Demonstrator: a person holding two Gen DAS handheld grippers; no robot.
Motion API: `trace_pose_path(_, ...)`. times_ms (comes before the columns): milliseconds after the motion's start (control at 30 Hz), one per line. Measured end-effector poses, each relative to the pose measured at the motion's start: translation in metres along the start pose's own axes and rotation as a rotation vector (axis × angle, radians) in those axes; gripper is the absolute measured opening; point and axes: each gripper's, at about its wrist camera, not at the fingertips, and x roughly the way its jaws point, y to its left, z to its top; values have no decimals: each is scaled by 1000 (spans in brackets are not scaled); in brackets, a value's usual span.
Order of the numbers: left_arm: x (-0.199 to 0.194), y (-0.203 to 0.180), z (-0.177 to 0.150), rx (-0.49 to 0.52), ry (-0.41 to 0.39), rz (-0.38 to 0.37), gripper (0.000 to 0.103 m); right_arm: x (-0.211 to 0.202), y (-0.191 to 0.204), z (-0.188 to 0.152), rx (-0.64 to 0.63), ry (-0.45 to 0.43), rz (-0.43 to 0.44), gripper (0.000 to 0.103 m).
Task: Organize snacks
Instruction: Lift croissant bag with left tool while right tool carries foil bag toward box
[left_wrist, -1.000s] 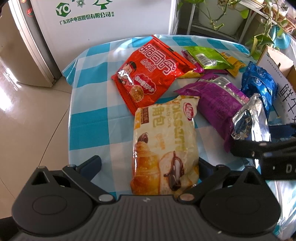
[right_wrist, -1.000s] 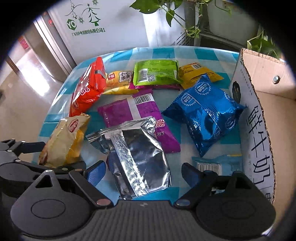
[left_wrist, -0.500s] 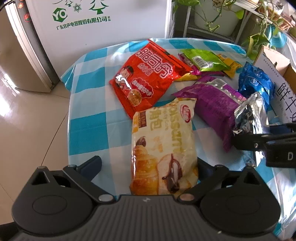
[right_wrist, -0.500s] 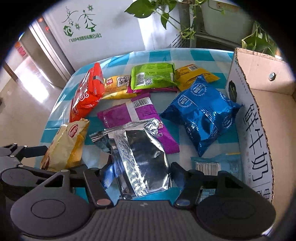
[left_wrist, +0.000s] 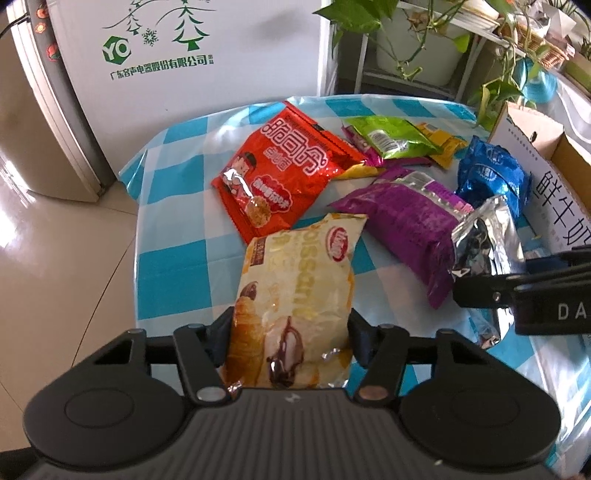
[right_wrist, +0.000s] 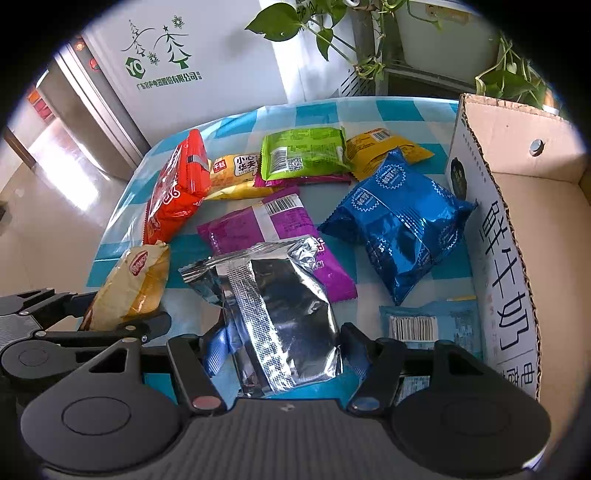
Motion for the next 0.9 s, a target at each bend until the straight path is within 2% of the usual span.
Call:
trace_pose_path(400, -10, 1, -6, -45, -18, -13, 57, -8, 2, -4, -1, -13, 3, 70)
trace_pose_path(567, -19, 1, -9, -58, -46, -12, 57, -14, 4, -6, -3, -19, -2, 70)
trace_pose_path(900, -46, 18, -7, -150, -124, -16, 57, -41, 4, -8, 26, -68, -4, 70)
